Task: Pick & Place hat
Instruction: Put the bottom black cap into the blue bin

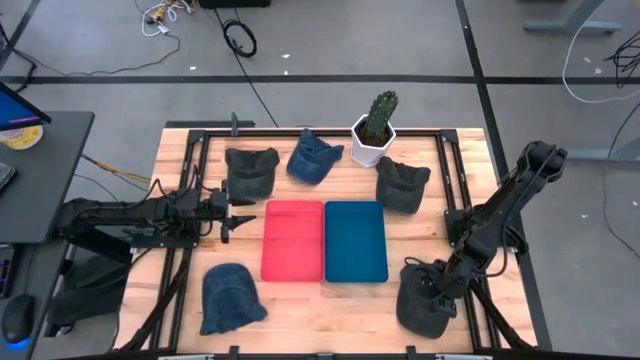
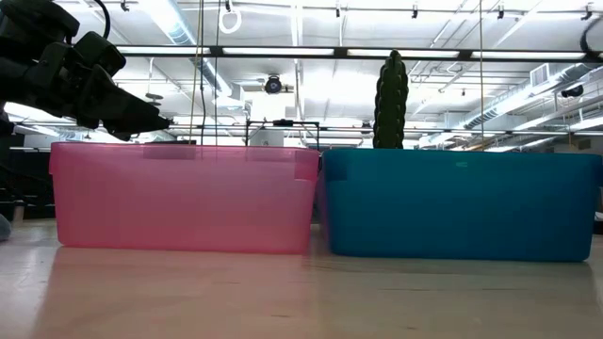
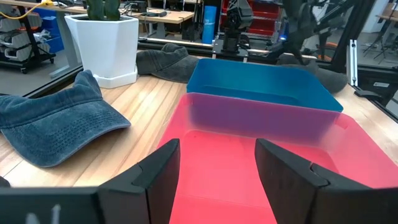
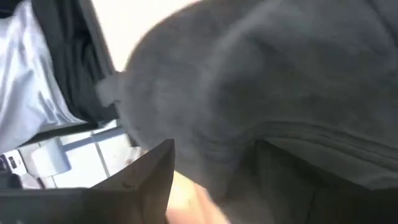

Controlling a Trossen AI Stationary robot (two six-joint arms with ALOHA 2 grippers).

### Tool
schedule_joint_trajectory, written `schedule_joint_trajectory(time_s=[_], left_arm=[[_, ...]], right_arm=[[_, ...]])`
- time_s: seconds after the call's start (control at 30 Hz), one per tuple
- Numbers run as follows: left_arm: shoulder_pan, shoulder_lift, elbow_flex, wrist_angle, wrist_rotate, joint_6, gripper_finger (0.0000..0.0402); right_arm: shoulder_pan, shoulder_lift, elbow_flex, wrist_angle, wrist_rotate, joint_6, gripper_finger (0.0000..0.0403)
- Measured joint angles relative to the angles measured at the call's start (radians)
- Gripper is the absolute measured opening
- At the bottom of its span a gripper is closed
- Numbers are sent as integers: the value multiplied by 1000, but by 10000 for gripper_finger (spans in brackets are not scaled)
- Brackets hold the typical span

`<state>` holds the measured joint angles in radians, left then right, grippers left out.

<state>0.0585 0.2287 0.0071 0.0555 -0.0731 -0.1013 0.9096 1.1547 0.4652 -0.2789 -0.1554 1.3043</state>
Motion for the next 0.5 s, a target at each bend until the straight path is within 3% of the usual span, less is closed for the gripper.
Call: schedule_joint_trajectory(time_s=[0.23,0.33,0.4,0.5], left_arm=[[0,0,0,0,0,0,213],[0,0,0,0,0,0,213],[0,0,0,0,0,0,213],[0,0,0,0,0,0,213]], right_arm=[[0,0,-16,3,-2,-26,166],[0,0,-16,6,-3,-19,103],[0,0,-16,7,-5,-22,40],[-1,0,-16,19,-32,-27,15]])
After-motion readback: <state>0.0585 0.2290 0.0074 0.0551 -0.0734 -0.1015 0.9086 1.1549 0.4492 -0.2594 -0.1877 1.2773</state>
